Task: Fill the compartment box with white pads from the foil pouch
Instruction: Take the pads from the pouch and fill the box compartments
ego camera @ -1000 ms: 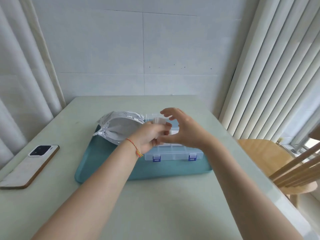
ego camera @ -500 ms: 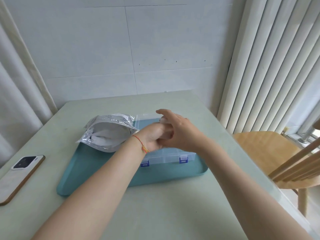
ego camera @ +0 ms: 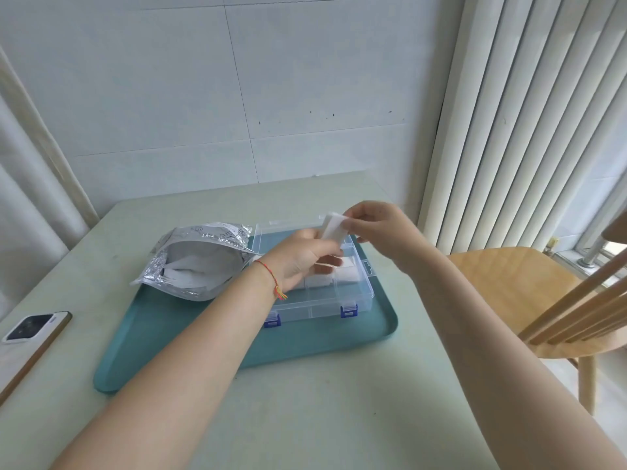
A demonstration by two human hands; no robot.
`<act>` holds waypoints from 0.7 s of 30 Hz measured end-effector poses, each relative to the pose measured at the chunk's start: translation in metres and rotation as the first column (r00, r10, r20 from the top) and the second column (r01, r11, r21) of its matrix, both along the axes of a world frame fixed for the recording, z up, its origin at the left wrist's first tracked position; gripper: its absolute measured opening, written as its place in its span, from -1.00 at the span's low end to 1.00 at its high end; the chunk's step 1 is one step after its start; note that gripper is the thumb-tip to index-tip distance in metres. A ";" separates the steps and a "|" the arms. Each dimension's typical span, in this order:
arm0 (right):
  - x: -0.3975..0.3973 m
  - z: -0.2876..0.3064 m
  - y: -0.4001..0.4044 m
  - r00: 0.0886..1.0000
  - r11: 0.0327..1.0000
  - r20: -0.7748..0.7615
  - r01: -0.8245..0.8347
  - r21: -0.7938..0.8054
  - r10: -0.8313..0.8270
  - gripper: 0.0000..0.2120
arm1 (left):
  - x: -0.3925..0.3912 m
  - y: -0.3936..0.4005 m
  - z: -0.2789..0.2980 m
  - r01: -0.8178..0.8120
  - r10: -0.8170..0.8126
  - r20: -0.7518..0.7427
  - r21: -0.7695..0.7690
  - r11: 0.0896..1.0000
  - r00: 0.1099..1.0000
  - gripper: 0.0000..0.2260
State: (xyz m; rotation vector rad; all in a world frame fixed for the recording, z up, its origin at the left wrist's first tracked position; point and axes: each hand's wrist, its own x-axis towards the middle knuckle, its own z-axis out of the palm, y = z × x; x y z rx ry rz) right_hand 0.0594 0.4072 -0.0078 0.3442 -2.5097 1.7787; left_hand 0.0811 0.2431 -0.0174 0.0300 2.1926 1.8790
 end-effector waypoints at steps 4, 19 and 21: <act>-0.019 -0.005 0.010 0.992 0.983 -0.021 0.126 0.136 -0.124 -0.89 | -0.011 -0.006 -0.006 -0.338 0.212 -0.349 -0.351 0.873 0.913 -0.79; -0.048 -0.018 0.001 0.995 0.798 0.034 -0.095 0.595 0.094 -0.88 | -0.015 0.000 -0.032 -0.150 -0.178 -0.310 -0.792 0.592 0.934 -0.69; -0.049 -0.017 -0.001 0.993 0.774 0.056 -0.113 0.624 0.100 -0.89 | -0.015 0.002 -0.033 -0.148 -0.175 -0.303 -0.797 0.585 0.937 -0.69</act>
